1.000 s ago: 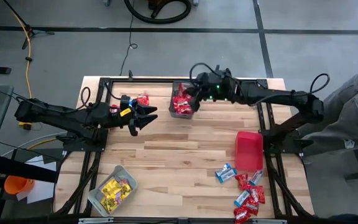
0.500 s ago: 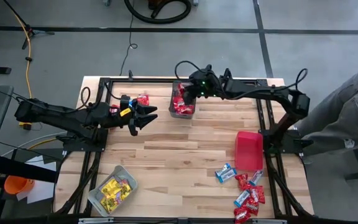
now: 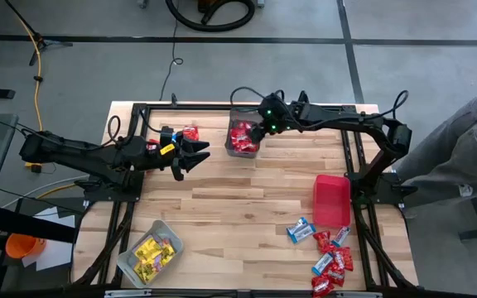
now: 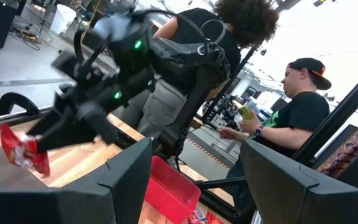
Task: Sort candy
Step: Put the red candy pack into the black bin
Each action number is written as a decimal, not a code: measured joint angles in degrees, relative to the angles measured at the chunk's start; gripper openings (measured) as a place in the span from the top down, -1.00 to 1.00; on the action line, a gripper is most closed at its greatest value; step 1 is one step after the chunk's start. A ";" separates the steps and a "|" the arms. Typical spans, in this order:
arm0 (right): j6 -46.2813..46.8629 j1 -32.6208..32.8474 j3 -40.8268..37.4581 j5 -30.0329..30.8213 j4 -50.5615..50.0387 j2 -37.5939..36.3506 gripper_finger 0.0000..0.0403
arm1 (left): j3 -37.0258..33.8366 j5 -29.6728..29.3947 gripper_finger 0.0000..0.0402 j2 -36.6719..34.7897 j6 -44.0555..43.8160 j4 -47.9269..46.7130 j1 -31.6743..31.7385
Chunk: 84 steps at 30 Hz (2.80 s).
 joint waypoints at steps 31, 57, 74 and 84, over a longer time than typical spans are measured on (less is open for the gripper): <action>6.21 5.01 -0.07 18.55 -9.17 6.61 -0.35 | 0.02 -0.28 -0.16 0.00 0.02 -0.93 0.00; -4.55 12.00 -0.07 21.85 -15.90 -17.44 -0.34 | 0.07 -3.95 -0.16 0.00 -1.07 -6.09 0.04; 6.92 31.47 -0.07 31.41 -15.95 -27.18 -0.34 | 20.87 14.15 -0.16 14.57 5.87 -53.71 35.21; 14.91 33.72 -0.07 33.75 -22.14 -27.18 -0.34 | 24.61 14.97 -0.16 37.86 12.40 -64.92 50.68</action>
